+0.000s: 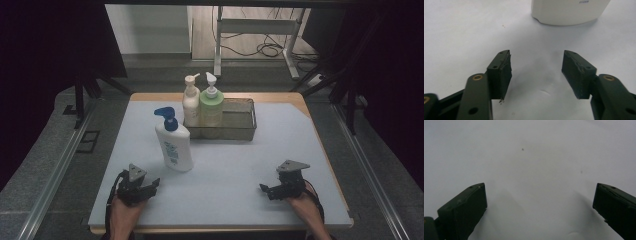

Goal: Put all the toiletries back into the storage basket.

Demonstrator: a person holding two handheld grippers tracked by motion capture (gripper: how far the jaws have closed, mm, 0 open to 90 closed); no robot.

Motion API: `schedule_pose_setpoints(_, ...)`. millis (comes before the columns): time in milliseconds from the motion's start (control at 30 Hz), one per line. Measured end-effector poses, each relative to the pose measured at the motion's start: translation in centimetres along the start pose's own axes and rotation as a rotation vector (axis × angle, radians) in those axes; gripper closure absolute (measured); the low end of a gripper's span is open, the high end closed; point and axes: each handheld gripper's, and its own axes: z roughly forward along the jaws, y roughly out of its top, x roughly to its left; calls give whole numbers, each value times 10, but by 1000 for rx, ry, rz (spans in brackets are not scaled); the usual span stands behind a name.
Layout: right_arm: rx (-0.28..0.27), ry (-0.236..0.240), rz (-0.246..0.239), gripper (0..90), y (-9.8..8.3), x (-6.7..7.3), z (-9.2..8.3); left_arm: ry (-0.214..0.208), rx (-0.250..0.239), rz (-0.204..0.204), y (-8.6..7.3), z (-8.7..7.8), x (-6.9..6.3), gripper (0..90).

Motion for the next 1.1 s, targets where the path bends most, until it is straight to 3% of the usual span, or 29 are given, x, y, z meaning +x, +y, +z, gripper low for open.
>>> schedule_pose_setpoints(167, 24, 10, 1, 0, 0, -1, 2, -12, -3, 2, 4, 2, 3, 486)
schedule_pose_setpoints(700, 24, 13, 5, 0, 0, -1, 3, -40, 2, -7, 31, 20, 17, 882)
schedule_pose_setpoints(1100, 23, 13, 7, 0, 0, -1, 3, -53, -32, -33, 53, 44, 28, 893)
